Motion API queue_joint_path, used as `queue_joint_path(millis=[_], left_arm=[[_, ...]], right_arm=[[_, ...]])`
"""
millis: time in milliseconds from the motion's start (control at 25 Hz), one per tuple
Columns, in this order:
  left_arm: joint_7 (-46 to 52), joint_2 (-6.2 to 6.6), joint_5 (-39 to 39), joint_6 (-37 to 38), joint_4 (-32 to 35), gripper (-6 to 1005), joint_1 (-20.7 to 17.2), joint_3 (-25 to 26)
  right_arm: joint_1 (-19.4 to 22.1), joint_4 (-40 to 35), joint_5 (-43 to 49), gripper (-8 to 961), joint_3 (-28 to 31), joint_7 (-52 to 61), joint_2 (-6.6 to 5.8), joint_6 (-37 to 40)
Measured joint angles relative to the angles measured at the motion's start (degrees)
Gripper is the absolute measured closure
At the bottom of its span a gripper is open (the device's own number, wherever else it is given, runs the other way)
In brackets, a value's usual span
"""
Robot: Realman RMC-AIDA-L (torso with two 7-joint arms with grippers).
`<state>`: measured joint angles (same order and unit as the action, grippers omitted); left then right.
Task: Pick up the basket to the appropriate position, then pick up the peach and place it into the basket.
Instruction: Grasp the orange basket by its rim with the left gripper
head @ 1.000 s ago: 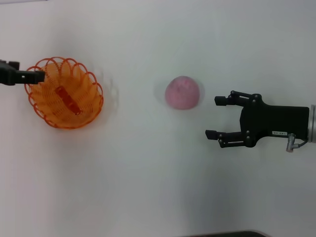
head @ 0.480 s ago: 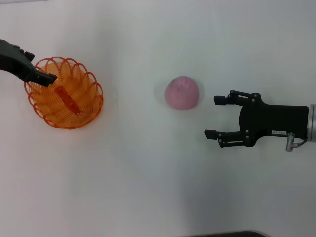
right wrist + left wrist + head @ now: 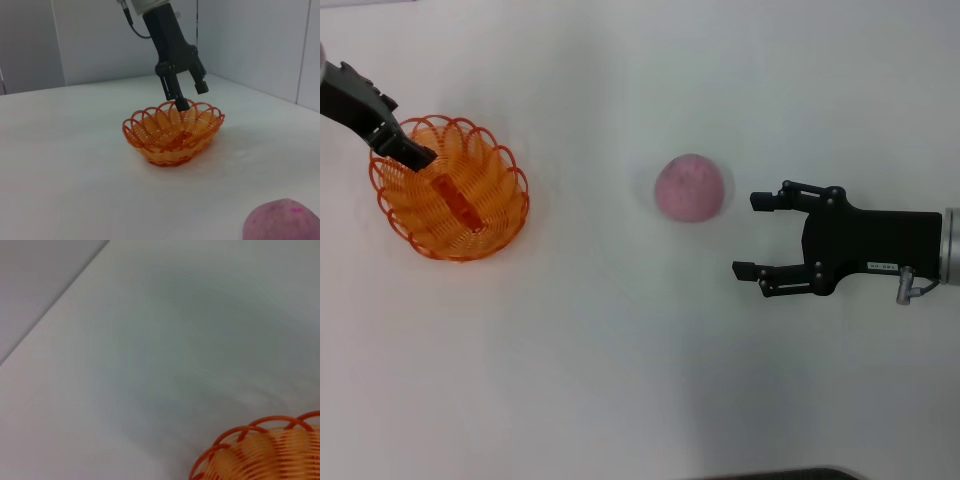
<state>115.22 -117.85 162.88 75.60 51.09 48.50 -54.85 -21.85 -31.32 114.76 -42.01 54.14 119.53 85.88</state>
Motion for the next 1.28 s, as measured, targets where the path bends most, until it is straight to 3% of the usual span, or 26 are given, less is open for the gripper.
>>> queue_joint_path(millis=[640,1280], left_arm=[[0.1,0.32,0.8,-7.4,-8.5,168,2.3,-3.5],[0.8,0.26,0.8,-9.3,-8.8,243,2.3,-4.9]], right_arm=[[-0.1,0.2,-0.1,27,0.0,0.0,0.00,0.0],[-0.4,0.4,-0.1,27,0.0,0.0,0.00,-0.1]])
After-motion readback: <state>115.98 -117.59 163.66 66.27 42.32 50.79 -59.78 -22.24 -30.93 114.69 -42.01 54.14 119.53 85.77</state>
